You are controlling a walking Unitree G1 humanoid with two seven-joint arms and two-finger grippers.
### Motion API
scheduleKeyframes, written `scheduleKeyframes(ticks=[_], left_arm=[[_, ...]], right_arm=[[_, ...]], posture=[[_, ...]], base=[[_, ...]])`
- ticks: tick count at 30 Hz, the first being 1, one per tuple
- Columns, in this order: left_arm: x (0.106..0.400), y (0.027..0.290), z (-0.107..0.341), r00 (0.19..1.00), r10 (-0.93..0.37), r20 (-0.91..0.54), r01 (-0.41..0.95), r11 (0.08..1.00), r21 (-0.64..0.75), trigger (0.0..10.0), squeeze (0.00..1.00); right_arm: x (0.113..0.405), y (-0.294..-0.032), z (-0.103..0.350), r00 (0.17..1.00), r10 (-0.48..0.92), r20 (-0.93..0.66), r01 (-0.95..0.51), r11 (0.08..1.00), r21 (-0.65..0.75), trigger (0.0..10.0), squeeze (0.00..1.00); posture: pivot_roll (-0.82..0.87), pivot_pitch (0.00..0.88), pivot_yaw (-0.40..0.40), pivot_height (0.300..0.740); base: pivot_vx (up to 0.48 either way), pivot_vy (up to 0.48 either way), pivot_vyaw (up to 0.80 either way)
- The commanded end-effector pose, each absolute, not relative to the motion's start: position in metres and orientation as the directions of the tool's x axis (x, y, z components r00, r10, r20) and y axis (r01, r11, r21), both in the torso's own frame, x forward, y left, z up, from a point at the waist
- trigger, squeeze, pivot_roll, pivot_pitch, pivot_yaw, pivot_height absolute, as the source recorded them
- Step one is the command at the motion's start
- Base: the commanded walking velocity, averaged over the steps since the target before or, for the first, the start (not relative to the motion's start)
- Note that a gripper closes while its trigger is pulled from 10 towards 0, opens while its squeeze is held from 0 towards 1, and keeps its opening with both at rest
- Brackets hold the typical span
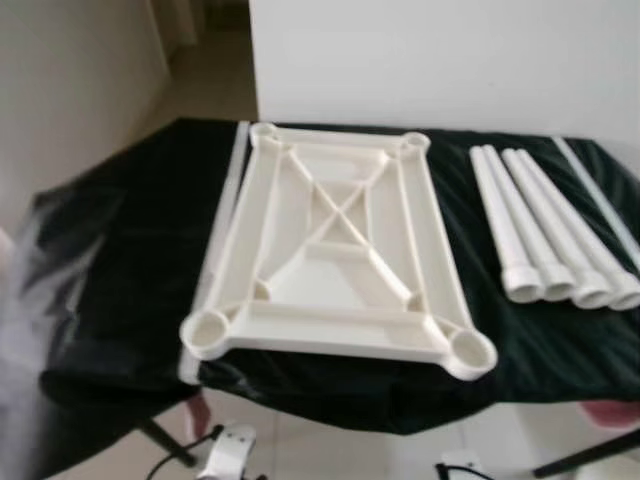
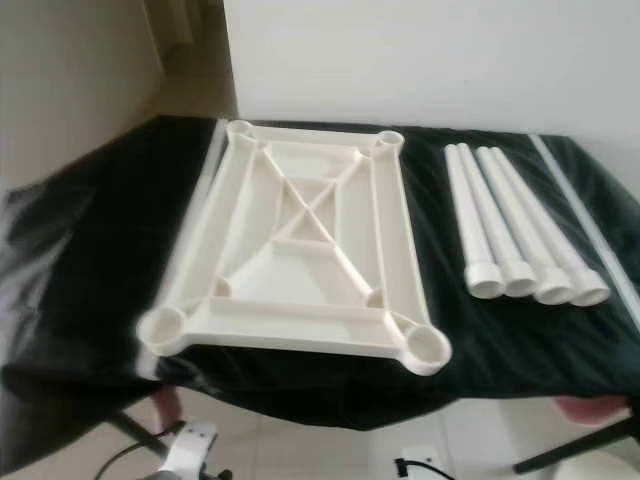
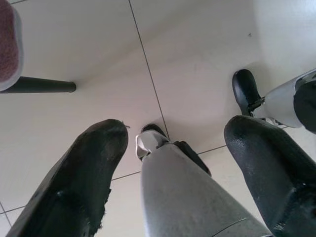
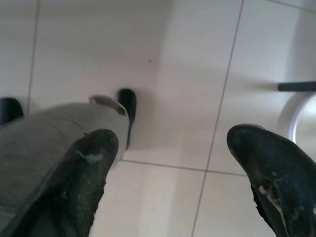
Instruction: Building children table
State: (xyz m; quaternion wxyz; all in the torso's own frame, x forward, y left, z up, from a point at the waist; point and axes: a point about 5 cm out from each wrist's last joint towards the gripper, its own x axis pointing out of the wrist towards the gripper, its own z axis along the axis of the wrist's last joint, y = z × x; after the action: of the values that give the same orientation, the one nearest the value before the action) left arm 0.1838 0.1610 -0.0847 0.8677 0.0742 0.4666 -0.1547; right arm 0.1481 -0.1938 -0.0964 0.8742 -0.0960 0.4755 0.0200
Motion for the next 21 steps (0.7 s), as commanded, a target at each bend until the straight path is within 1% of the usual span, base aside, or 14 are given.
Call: scheduleKeyframes(ticks=[1,2,4,7,10,12,14,16,18,20,21], left_arm=[[0.179,0.160,-0.087,0.503,-0.221,-0.836,0.341,0.939,-0.043,10.0,0.00],[0.179,0.160,-0.086,0.505,-0.228,-0.833,0.345,0.937,-0.047,10.0,0.00],[0.179,0.160,-0.086,0.505,-0.245,-0.827,0.348,0.935,-0.065,10.0,0.00],[0.181,0.160,-0.084,0.520,-0.285,-0.805,0.379,0.922,-0.082,10.0,0.00],[0.183,0.161,-0.082,0.535,-0.297,-0.791,0.396,0.915,-0.076,10.0,0.00],[0.190,0.165,-0.075,0.584,-0.330,-0.742,0.405,0.910,-0.086,10.0,0.00],[0.193,0.168,-0.071,0.611,-0.361,-0.705,0.434,0.897,-0.083,10.0,0.00],[0.194,0.169,-0.069,0.618,-0.374,-0.691,0.465,0.883,-0.063,10.0,0.00],[0.194,0.170,-0.068,0.628,-0.394,-0.671,0.478,0.876,-0.067,10.0,0.00],[0.194,0.170,-0.064,0.642,-0.428,-0.636,0.520,0.853,-0.050,10.0,0.00],[0.194,0.170,-0.064,0.642,-0.428,-0.636,0.520,0.853,-0.050,10.0,0.00]], right_arm=[[0.137,-0.185,-0.102,0.504,-0.033,-0.863,-0.147,0.981,-0.123,10.0,0.00],[0.136,-0.187,-0.102,0.503,-0.037,-0.863,-0.147,0.981,-0.127,10.0,0.00],[0.131,-0.200,-0.102,0.502,-0.052,-0.863,-0.145,0.979,-0.143,10.0,0.00],[0.130,-0.208,-0.100,0.514,-0.063,-0.855,-0.153,0.975,-0.164,10.0,0.00],[0.131,-0.212,-0.099,0.526,-0.066,-0.848,-0.156,0.973,-0.172,10.0,0.00],[0.141,-0.218,-0.092,0.594,-0.053,-0.803,-0.126,0.979,-0.158,10.0,0.00],[0.148,-0.221,-0.087,0.641,-0.042,-0.766,-0.119,0.981,-0.153,10.0,0.00],[0.151,-0.222,-0.085,0.661,-0.033,-0.750,-0.133,0.978,-0.161,10.0,0.00],[0.155,-0.222,-0.082,0.685,-0.009,-0.729,-0.140,0.980,-0.144,10.0,0.00],[0.161,-0.221,-0.077,0.717,0.011,-0.697,-0.139,0.982,-0.127,10.0,0.00],[0.161,-0.221,-0.077,0.717,0.011,-0.697,-0.139,0.982,-0.127,10.0,0.00]], posture=[[0.04,0.000,0.002,0.740],[0.03,0.000,0.003,0.740],[0.03,0.000,0.003,0.740],[0.03,0.000,0.005,0.740],[0.03,0.000,0.007,0.740],[0.03,0.000,0.006,0.740],[0.03,0.000,0.005,0.740],[0.03,0.000,0.005,0.740],[0.02,0.000,0.003,0.740],[0.02,0.000,0.002,0.740],[0.02,0.000,0.002,0.740]], base=[[0.000,0.000,0.00],[0.000,0.000,0.00],[0.000,0.000,0.00],[0.000,0.000,0.00],[0.000,0.000,0.00],[0.000,0.000,0.00],[0.000,0.000,0.00],[0.000,0.000,0.00],[0.000,0.000,0.00],[0.000,0.000,0.00],[0.000,0.000,0.00]])
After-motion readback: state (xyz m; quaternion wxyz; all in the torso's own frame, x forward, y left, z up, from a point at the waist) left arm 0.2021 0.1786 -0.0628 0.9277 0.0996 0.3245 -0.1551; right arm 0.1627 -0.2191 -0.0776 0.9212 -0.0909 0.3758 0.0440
